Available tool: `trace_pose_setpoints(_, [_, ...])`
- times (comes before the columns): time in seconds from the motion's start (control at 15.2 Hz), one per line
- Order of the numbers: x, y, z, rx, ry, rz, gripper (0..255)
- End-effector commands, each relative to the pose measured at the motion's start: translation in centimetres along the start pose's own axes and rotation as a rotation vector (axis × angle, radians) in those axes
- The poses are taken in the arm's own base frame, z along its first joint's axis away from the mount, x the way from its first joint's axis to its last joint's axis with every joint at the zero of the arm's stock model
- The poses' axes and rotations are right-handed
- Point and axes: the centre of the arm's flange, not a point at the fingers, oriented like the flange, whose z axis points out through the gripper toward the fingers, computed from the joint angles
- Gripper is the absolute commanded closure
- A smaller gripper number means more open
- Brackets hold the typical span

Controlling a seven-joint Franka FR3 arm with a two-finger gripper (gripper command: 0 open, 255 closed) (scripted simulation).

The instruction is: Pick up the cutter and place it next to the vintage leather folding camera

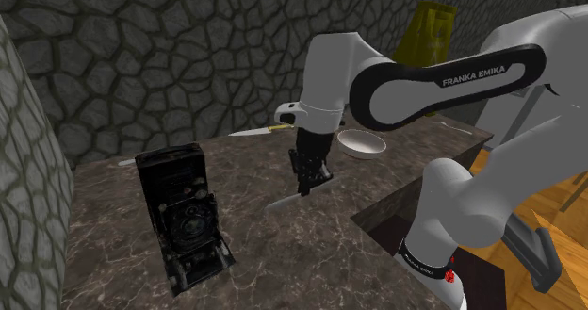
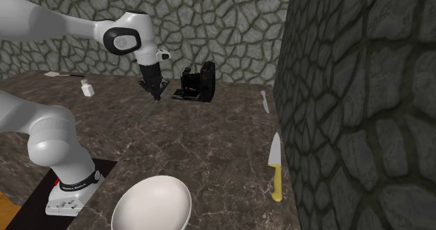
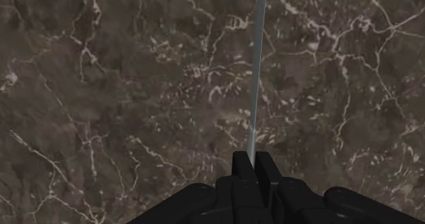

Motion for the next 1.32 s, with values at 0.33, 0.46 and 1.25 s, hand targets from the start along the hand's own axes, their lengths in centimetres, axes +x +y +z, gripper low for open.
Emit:
trace_pose_setpoints(0.33, [-0.3, -0.1, 3.7, 0.000, 0.000, 0.000, 255])
trace_pose_setpoints(0.46, [-0.3, -0.1, 4.8, 0.000, 0.000, 0.000, 255])
trace_pose_setpoints(1.25, [-0.5, -0.1, 7.6, 0.000, 0.000, 0.000, 255])
